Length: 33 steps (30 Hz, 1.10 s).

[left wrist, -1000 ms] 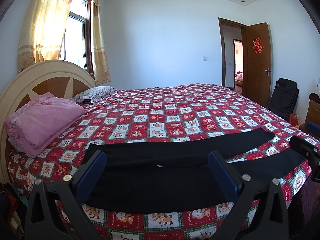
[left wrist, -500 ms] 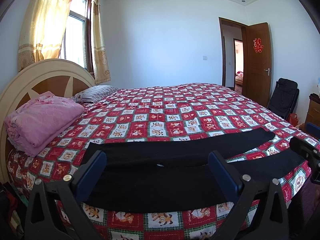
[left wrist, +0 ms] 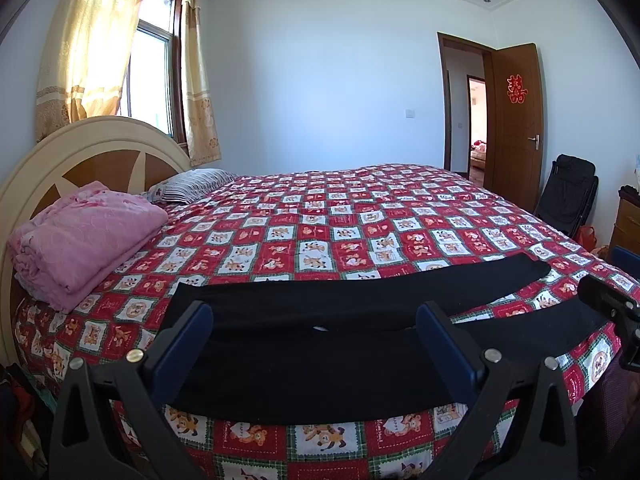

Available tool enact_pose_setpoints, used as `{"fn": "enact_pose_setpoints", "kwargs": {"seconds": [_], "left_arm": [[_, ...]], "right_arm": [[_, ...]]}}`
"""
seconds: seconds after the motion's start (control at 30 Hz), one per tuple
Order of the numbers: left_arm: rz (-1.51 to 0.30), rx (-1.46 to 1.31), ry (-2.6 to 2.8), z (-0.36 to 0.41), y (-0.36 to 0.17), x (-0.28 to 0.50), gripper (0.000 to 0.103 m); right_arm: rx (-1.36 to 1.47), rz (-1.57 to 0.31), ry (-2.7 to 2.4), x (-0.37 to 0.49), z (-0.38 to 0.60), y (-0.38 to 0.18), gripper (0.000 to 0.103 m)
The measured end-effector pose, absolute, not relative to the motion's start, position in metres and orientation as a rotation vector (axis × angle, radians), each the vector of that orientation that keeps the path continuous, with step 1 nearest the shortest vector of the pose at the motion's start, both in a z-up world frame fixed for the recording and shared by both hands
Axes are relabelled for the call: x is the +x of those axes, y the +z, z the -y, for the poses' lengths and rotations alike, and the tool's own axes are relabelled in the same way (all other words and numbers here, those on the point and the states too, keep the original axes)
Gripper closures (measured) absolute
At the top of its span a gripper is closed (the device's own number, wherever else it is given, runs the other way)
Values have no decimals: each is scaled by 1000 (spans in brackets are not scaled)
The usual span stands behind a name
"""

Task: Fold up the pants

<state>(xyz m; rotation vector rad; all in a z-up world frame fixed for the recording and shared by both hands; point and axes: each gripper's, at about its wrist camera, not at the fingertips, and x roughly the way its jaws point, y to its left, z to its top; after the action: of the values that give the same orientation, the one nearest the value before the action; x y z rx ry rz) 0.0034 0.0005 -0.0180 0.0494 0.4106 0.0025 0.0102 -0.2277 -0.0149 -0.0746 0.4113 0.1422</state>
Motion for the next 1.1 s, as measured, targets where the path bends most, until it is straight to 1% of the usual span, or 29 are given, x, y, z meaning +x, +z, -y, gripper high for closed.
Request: {"fn": "enact_pose_setpoints", "kwargs": {"seconds": [0.33,0.53,0.7,0.9,0.93,1.0,1.03,1.07,1.1], "left_arm": [[-446,27,-30,-3,-29,13,0],[-577,-60,-33,-31,-59,45,0],[-587,-44,73,-76,-76,74,0],[-603,-42,250,-164,-98,126,0],[-611,-10,252,-172,-100,137,0],[-624,60,271,-186,-104,157,0],[-630,76,266,-194,-106,168,2],[-639,80,255,-202,-108,179,4],[-648,80,247,-210,-110,190,7]], "right_arm": [[-65,-430,182,15,225,-24,1],[-27,-509,250,33,225,-46,1],[-41,-568,226,54,230,-69,1],[-21,-648,170,82,252,-94,1],[-27,-656,155,86,255,-98,2],[-29,-678,139,95,263,-106,11],[-25,-692,132,100,268,-109,19],[-21,-706,121,105,272,-113,23],[-20,-718,108,110,277,-117,24]]}}
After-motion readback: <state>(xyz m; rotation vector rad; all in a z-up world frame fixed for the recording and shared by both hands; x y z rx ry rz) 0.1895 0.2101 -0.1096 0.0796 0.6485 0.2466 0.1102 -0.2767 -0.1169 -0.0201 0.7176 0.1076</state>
